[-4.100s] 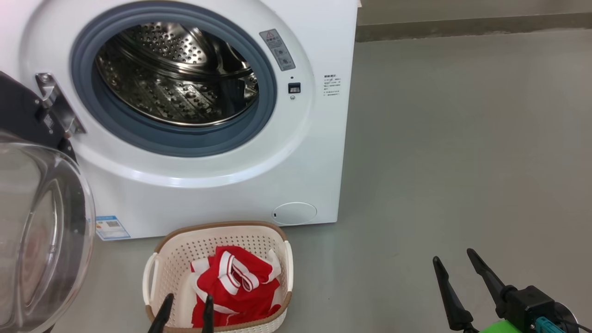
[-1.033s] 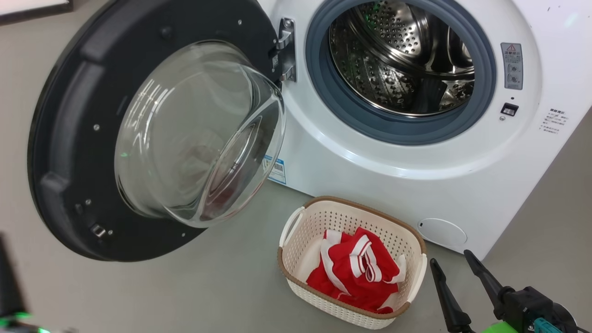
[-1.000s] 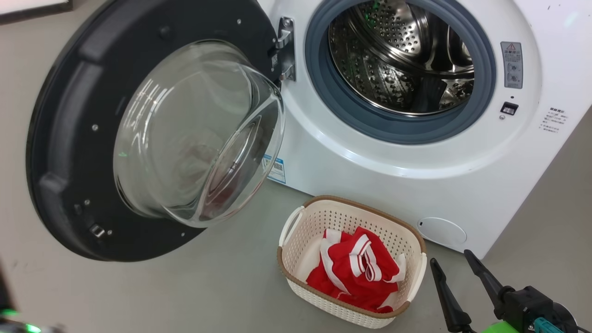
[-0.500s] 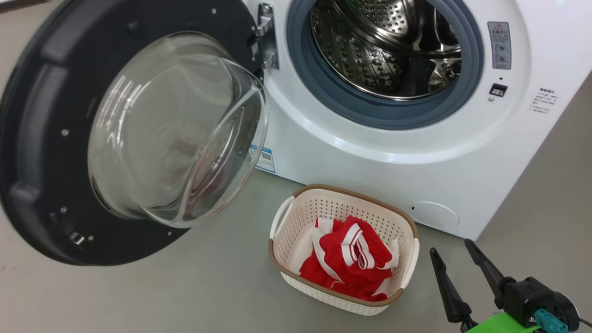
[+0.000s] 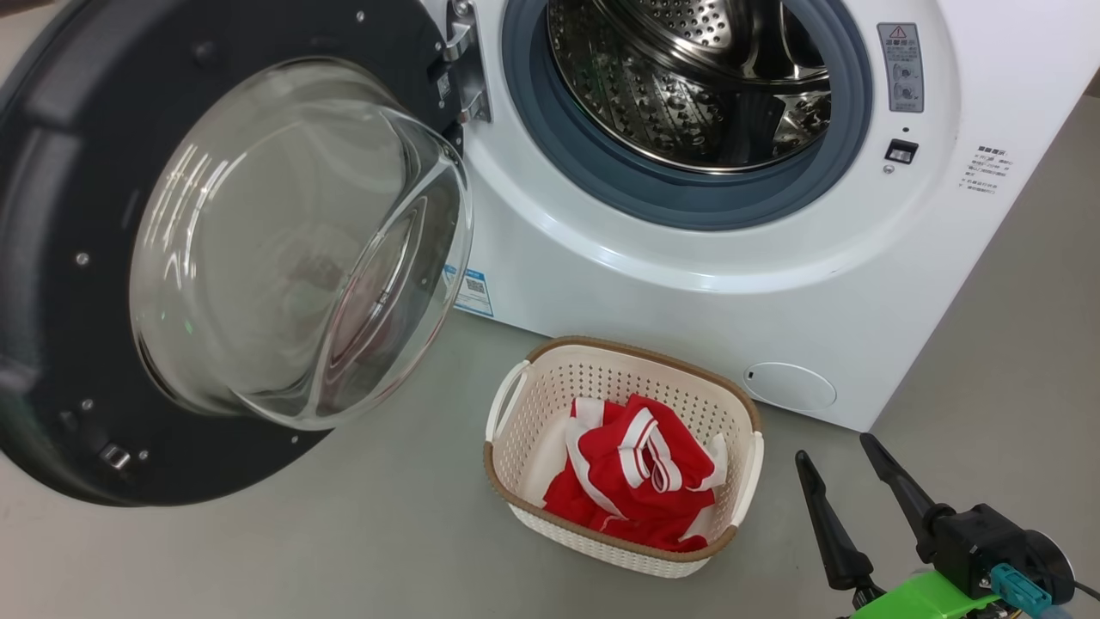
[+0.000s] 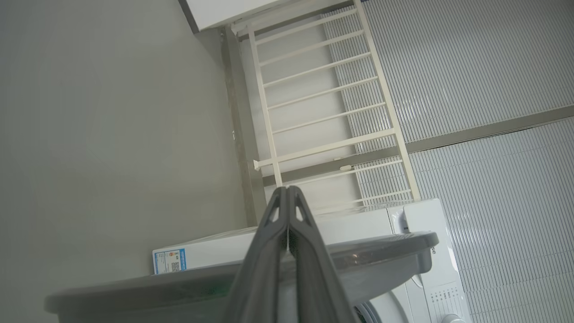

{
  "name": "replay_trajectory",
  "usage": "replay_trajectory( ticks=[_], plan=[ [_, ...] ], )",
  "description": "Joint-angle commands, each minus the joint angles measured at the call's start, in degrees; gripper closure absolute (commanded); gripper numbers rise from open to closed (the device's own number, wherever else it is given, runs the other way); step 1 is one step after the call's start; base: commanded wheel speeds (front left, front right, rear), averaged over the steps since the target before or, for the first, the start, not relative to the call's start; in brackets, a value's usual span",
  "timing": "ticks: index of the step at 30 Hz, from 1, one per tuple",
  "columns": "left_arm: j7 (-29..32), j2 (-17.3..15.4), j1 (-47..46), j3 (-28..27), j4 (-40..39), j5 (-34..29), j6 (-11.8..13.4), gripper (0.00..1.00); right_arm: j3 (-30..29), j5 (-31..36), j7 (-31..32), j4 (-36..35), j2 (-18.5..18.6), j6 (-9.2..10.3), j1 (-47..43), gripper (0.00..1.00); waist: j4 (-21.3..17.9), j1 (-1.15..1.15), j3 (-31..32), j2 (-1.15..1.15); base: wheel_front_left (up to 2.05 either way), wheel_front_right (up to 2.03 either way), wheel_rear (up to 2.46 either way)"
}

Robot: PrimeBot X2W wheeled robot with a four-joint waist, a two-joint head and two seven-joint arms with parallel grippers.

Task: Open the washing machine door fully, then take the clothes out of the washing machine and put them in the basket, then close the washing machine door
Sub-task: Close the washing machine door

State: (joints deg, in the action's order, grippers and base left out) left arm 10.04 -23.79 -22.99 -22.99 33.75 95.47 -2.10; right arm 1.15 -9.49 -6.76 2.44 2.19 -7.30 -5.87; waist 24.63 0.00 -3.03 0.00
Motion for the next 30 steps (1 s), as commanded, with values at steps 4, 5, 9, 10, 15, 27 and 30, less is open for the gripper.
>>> replay_trajectory(
  ticks=[4, 5, 9, 10, 15, 27, 30],
  plan=[
    [4.2, -4.1, -2.9, 0.2, 1.5, 0.6, -1.5, 1.0, 1.6, 0.5, 0.1, -1.6, 0.7, -0.19, 2.2, 0.0, -0.3, 0.0, 0.2, 0.0, 0.0, 0.0, 0.0],
    [4.2, -4.1, -2.9, 0.2, 1.5, 0.6, -1.5, 1.0, 1.6, 0.5, 0.1, -1.6, 0.7, -0.19, 2.2, 0.0, -0.3, 0.0, 0.2, 0.0, 0.0, 0.0, 0.0],
    [7.0, -4.1, -3.3, 2.0, 3.1, 0.2, -2.2, 1.0, 1.8, 0.4, 0.1, -1.6, 0.7, -0.19, 2.2, 0.0, -0.5, 0.0, 0.1, 0.0, 0.0, 0.0, 0.0],
    [7.6, -4.0, -3.4, 2.3, 3.4, 0.3, -2.4, 1.0, 1.8, 0.4, 0.2, -1.7, 0.7, -0.19, 2.2, 0.0, -0.6, 0.0, 0.1, 0.0, 0.0, 0.0, 0.0],
    [9.5, -3.6, -4.0, 3.4, 4.5, 0.2, -3.1, 1.0, 1.9, 0.5, 0.2, -1.6, 0.7, -0.19, 2.3, 0.0, -0.8, 0.0, 0.0, 0.0, 0.0, 0.0, 0.0],
    [18.2, -3.2, -1.1, 3.2, 2.0, 3.7, -4.9, 1.0, 2.1, 0.7, -0.6, -1.6, 0.7, -0.19, 2.5, 0.0, -2.0, 0.0, 0.1, 0.0, 0.0, 0.0, 0.0],
    [21.7, -2.6, 1.2, 2.7, -0.4, 5.6, -5.0, 1.0, 2.0, 0.7, -0.7, -1.7, 0.7, -0.19, 2.7, 0.0, -2.7, 0.0, -0.2, 0.0, 0.0, 0.0, 0.0]
  ],
)
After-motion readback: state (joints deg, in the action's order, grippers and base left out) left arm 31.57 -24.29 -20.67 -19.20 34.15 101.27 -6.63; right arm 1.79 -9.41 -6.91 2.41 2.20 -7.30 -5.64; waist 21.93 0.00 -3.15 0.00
